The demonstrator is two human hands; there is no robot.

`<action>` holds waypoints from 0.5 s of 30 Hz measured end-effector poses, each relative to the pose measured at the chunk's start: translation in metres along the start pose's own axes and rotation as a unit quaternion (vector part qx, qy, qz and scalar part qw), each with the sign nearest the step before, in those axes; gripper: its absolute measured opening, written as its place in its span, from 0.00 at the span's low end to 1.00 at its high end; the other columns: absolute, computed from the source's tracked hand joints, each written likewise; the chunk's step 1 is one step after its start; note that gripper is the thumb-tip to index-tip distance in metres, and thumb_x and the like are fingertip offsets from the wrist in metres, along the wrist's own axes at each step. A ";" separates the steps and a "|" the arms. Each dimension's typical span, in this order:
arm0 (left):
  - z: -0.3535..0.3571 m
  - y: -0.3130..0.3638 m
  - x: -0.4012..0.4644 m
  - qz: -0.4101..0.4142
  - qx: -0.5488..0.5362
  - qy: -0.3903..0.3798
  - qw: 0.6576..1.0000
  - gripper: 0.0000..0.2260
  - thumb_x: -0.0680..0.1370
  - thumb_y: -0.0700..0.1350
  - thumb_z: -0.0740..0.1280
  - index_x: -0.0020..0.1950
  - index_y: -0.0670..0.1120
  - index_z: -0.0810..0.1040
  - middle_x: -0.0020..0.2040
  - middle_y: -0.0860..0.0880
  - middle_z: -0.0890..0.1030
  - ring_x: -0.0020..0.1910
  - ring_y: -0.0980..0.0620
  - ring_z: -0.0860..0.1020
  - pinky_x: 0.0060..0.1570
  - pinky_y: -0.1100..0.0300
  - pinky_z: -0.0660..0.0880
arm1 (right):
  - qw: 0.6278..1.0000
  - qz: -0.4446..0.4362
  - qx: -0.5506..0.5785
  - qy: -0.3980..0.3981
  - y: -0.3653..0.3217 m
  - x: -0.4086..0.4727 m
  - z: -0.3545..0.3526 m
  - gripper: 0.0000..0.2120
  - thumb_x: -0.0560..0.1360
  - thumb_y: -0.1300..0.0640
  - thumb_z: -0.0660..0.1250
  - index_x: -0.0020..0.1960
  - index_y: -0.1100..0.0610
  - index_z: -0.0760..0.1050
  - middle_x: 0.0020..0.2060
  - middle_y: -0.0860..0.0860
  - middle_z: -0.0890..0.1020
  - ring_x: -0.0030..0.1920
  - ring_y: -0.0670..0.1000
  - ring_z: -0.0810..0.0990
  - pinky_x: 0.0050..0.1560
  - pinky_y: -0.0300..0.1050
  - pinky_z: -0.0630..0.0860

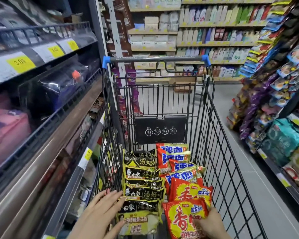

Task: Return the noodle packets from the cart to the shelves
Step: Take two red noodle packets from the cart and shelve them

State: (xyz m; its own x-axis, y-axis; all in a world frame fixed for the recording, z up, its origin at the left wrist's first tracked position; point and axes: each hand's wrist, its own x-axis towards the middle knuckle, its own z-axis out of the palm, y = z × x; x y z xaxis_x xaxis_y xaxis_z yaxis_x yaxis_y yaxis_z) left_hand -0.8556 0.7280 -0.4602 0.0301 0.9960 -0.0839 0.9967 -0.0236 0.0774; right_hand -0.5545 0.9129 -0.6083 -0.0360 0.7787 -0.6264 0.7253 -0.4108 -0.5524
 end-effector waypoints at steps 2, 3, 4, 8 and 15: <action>0.000 0.001 0.000 -0.003 0.005 -0.009 1.000 0.27 0.79 0.62 0.44 0.59 0.52 0.78 0.55 0.54 0.83 0.58 0.58 0.69 0.66 0.62 0.52 | 0.999 0.001 -0.022 -0.039 0.004 0.008 0.000 0.29 0.56 0.52 0.80 0.55 0.56 0.75 0.45 0.51 0.82 0.45 0.51 0.82 0.57 0.49 0.78; 0.001 -0.001 0.001 0.003 0.008 -0.010 1.000 0.25 0.80 0.62 0.44 0.60 0.52 0.76 0.55 0.54 0.83 0.58 0.58 0.70 0.66 0.61 0.51 | 0.999 -0.001 -0.023 -0.044 0.004 0.010 0.001 0.29 0.56 0.53 0.80 0.54 0.55 0.76 0.46 0.51 0.82 0.44 0.51 0.83 0.54 0.49 0.80; 0.000 0.000 0.000 0.003 0.006 -0.020 1.000 0.25 0.80 0.62 0.44 0.59 0.52 0.75 0.54 0.53 0.83 0.58 0.58 0.70 0.67 0.61 0.51 | 0.998 -0.008 -0.031 -0.045 -0.002 -0.001 -0.002 0.26 0.56 0.55 0.80 0.51 0.55 0.76 0.45 0.52 0.82 0.42 0.51 0.83 0.51 0.49 0.81; -0.006 0.009 0.002 0.000 0.071 -0.029 0.997 0.28 0.80 0.59 0.42 0.55 0.49 0.80 0.49 0.53 0.85 0.49 0.55 0.82 0.69 0.59 0.48 | 0.997 -0.047 -0.052 -0.030 -0.032 -0.046 -0.009 0.20 0.63 0.57 0.78 0.48 0.53 0.72 0.42 0.50 0.81 0.43 0.48 0.81 0.46 0.40 0.78; -0.025 0.034 0.033 0.005 -0.049 0.004 0.999 0.22 0.81 0.55 0.46 0.66 0.52 0.73 0.66 0.60 0.67 0.64 0.58 0.72 0.67 0.67 0.55 | 0.992 -0.118 -0.049 0.005 -0.085 -0.105 -0.056 0.30 0.67 0.49 0.75 0.65 0.51 0.68 0.41 0.44 0.82 0.39 0.41 0.81 0.34 0.33 0.72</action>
State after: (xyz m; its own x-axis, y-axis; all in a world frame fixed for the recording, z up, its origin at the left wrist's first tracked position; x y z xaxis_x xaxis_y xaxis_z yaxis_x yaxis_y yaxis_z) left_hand -0.8230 0.7626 -0.4360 0.0395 0.9964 -0.0751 0.9841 -0.0257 0.1756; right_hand -0.5739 0.8925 -0.4652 -0.2059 0.8530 -0.4795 0.7611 -0.1685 -0.6264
